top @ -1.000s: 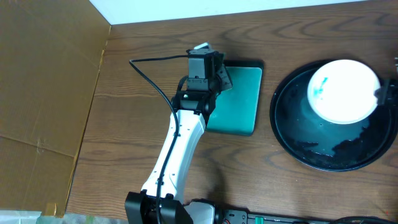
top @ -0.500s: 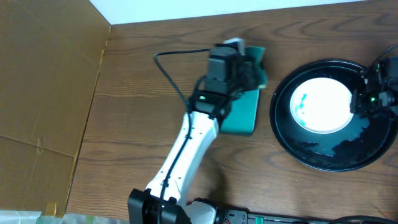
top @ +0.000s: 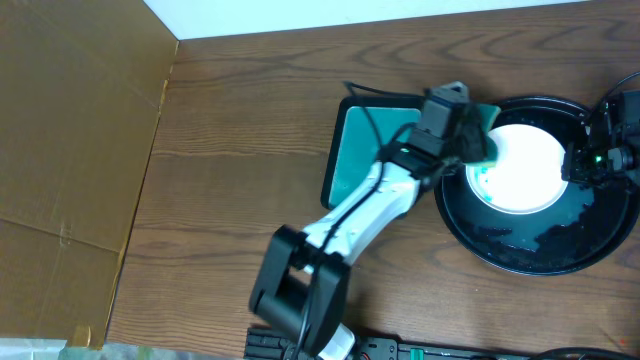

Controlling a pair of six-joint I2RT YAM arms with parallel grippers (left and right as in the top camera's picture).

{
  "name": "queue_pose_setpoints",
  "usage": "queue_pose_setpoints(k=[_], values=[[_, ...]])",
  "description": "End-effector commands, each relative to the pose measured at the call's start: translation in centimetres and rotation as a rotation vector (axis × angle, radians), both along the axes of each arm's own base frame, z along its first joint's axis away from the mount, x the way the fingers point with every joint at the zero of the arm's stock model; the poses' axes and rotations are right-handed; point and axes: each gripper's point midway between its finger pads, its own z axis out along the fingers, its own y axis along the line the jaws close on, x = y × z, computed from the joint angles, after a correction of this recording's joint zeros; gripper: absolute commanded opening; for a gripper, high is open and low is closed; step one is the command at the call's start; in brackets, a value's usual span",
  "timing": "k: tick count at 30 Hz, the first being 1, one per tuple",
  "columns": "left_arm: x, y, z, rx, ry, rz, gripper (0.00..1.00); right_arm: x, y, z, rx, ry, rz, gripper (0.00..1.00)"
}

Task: Clean dirty plates on tray and stack at the side
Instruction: 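Carry the sponge right onto the held plate with the left gripper, then scrub the held plate with the sponge in the left gripper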

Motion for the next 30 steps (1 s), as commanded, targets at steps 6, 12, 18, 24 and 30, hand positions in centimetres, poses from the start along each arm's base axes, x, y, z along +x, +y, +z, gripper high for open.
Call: queue_pose_setpoints(k=[6,12,18,24,30], values=[[-1.2,-5.4,-0.7,-0.059,-0.026,-0.075,0.07,0.1,0.7,-0.5,0.000,0.012,0.006,0.01],[-1.1,-5.8,-1.1,-0.022,-0.057,-0.055,0.07,0.1,0.7,-0.5,-0.001,0.015,0.006,0.01],[-1.8,-7.2,-3.3,-0.005,-0.030,-0.087,0.07,0.1,0.7,-0.5,-0.001,0.014,0.006,0.01],[-2.8,-9.1,-4.7,-0.005,-0.031,-0.129,0.07,0.1,0.7,-0.5,-0.001,0.013,0.007,0.01],[-2.5,-8.8,-6.3,0.044,-0.032,-0.104,0.07,0.0,0.8,-0.5,-0.001,0.015,0.008,0.01]])
